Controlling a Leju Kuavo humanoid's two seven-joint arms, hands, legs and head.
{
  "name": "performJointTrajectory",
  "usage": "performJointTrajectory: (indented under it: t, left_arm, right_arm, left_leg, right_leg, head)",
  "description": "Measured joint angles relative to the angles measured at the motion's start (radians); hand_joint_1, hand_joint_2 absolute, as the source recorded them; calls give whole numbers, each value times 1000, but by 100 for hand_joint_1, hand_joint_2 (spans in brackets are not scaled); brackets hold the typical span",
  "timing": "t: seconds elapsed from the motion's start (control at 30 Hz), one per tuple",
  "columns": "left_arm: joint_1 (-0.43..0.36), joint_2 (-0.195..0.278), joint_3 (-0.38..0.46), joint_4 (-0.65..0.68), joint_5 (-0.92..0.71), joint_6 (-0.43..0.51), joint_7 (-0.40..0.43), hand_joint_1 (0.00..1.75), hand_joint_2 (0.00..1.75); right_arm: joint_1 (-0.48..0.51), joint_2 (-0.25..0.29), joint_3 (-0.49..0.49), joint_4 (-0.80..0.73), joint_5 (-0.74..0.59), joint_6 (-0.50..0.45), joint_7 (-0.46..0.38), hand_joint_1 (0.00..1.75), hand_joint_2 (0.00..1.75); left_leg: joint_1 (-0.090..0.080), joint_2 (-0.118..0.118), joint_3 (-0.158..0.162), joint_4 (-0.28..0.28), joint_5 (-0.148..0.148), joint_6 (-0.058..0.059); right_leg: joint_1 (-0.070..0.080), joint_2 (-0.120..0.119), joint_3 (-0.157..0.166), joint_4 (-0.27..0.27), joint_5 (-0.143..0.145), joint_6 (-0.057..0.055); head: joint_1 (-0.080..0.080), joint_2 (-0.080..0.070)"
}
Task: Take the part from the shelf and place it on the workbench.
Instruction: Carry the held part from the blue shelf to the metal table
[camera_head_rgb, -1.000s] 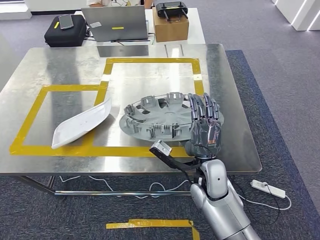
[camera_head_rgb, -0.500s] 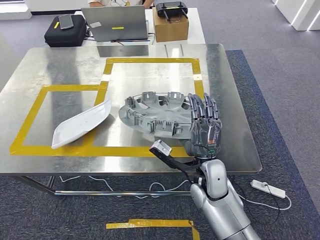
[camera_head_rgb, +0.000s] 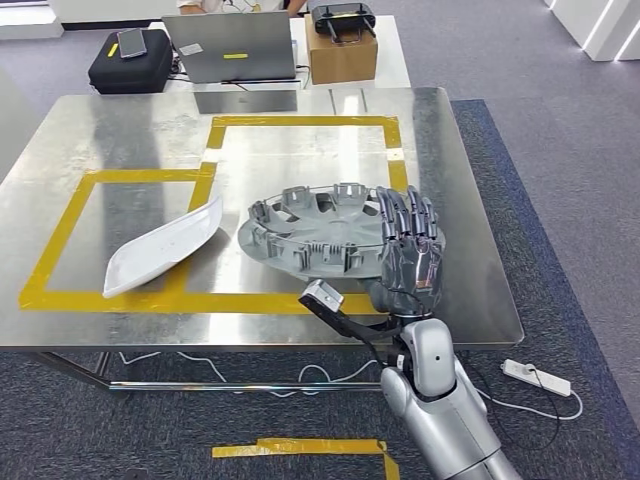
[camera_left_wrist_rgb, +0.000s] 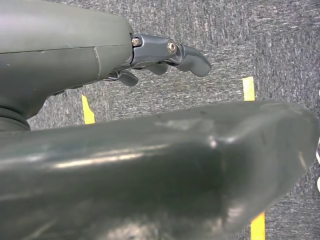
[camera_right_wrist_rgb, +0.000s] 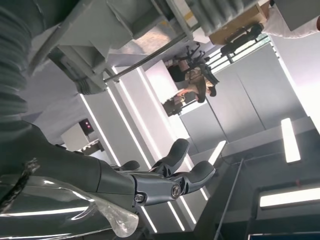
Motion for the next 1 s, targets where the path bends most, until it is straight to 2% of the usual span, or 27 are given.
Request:
performJointTrajectory:
  t: [1.0]
  left_arm:
    - [0,0,0,0,0,0,0,0,0]
  right_arm:
    - [-3,0,0,0,0,0,0,0,175]
  left_leg:
    - [0,0,0,0,0,0]
  right_leg:
    - [0,0,0,0,0,0]
  head:
    - [0,0]
